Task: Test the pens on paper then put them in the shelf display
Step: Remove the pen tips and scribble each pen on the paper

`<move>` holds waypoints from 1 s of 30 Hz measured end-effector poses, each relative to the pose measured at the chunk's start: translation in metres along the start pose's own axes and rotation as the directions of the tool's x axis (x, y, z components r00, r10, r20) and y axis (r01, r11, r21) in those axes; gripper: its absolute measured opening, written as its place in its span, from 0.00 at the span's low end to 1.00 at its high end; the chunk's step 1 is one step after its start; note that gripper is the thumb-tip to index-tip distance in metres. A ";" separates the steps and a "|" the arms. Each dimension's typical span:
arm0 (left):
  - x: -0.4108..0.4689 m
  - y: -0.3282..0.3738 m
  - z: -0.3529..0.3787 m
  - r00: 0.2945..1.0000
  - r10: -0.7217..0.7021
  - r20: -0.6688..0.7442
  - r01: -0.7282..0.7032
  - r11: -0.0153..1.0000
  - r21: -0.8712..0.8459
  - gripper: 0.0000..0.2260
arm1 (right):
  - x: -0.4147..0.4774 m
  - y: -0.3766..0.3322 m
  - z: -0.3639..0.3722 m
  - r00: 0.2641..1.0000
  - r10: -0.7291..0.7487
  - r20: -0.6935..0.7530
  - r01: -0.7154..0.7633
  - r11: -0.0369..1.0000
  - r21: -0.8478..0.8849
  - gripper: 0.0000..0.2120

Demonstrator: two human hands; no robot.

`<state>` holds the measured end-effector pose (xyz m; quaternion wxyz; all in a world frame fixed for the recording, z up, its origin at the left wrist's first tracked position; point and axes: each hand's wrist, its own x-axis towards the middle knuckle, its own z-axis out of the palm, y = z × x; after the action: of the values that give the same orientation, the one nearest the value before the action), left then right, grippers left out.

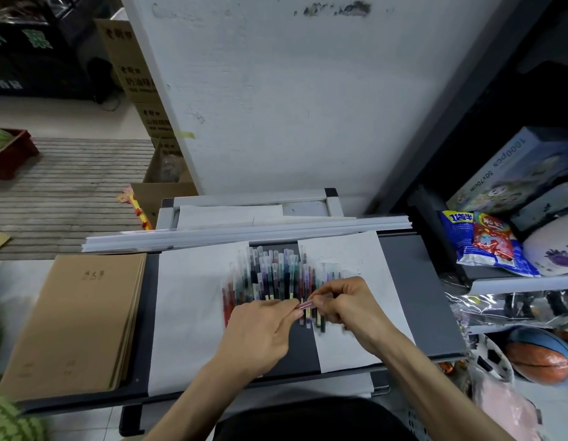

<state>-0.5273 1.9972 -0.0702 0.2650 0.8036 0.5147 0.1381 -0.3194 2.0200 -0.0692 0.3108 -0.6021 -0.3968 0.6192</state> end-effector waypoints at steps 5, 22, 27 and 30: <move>0.004 -0.001 0.016 0.990 -0.135 -0.043 0.115 0.941 -0.317 0.12 | -0.004 0.008 0.009 0.998 0.004 0.055 -0.017 0.969 0.246 0.08; 0.035 -0.016 0.076 0.953 -0.279 0.116 0.299 0.926 -0.229 0.12 | 0.087 0.027 -0.011 0.954 0.051 -0.296 -0.223 0.781 -0.584 0.17; 0.034 -0.019 0.080 0.949 -0.290 0.123 0.309 0.933 -0.184 0.13 | 0.100 0.032 -0.003 0.945 -0.054 -0.322 -0.221 0.621 -0.752 0.22; 0.028 -0.023 0.083 0.952 -0.287 0.110 0.301 0.942 -0.149 0.12 | 0.102 0.032 0.000 0.948 -0.075 -0.309 -0.206 0.596 -0.776 0.23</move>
<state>-0.4910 2.0063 -0.1528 0.3699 0.6984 0.6039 0.1038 -0.3243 2.0921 -0.1473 0.0432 -0.7807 -0.5550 0.2839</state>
